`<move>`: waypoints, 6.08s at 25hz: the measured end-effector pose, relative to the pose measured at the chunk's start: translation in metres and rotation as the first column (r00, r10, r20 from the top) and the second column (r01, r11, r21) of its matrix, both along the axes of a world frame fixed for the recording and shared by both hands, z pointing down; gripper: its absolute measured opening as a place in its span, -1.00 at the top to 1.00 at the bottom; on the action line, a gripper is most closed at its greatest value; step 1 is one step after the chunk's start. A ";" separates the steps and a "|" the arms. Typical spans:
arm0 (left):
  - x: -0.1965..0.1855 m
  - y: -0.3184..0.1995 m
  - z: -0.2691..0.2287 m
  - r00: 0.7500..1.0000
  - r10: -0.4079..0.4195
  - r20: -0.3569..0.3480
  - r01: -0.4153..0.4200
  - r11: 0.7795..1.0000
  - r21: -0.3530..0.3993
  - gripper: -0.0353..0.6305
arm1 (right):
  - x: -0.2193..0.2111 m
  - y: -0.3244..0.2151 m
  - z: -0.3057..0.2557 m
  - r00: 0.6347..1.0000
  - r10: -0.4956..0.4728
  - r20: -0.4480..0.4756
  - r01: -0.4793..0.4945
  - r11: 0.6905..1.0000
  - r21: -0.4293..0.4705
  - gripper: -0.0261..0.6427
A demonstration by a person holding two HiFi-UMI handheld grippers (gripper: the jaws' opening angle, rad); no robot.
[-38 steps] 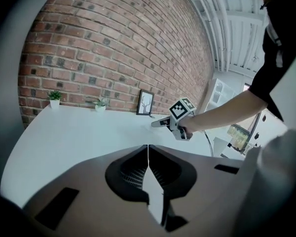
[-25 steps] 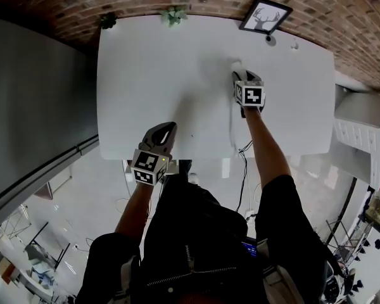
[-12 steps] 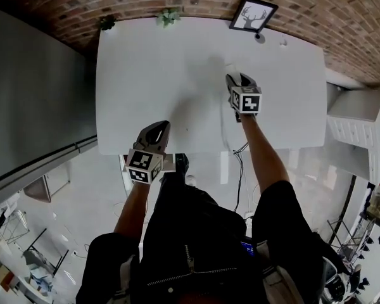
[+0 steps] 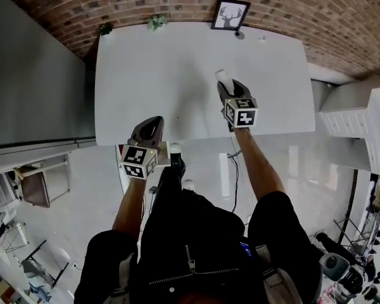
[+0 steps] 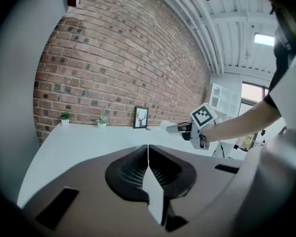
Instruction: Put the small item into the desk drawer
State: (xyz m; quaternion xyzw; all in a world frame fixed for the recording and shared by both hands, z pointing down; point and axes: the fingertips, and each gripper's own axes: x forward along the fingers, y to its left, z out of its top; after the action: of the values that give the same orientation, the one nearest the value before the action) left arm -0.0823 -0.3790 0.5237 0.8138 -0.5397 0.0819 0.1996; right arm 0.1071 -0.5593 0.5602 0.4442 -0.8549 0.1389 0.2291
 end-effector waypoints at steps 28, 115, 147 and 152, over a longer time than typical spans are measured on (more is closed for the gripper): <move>-0.002 0.239 -0.093 0.960 -0.261 0.103 0.241 0.954 0.177 0.83 | -0.041 0.254 -0.104 0.920 -0.389 0.055 0.374 0.910 0.179 0.44; -0.219 0.382 0.228 0.806 -0.588 0.073 0.571 0.738 -0.360 0.83 | -0.300 0.337 0.439 0.565 -0.803 -0.190 0.537 0.533 -0.654 0.41; -0.172 0.332 0.111 0.855 -0.517 0.039 0.511 0.828 -0.230 0.83 | -0.240 0.373 0.224 0.747 -0.665 -0.025 0.591 0.680 -0.434 0.91; -0.162 0.325 0.076 0.870 -0.490 0.051 0.491 0.854 -0.171 0.83 | -0.230 0.363 0.148 0.793 -0.608 0.031 0.591 0.756 -0.282 0.91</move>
State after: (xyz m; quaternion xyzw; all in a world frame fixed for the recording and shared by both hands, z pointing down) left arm -0.2443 -0.0538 0.5996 0.6279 -0.7202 0.0788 0.2845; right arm -0.1225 -0.1966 0.7083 0.1145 -0.9163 0.1624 0.3478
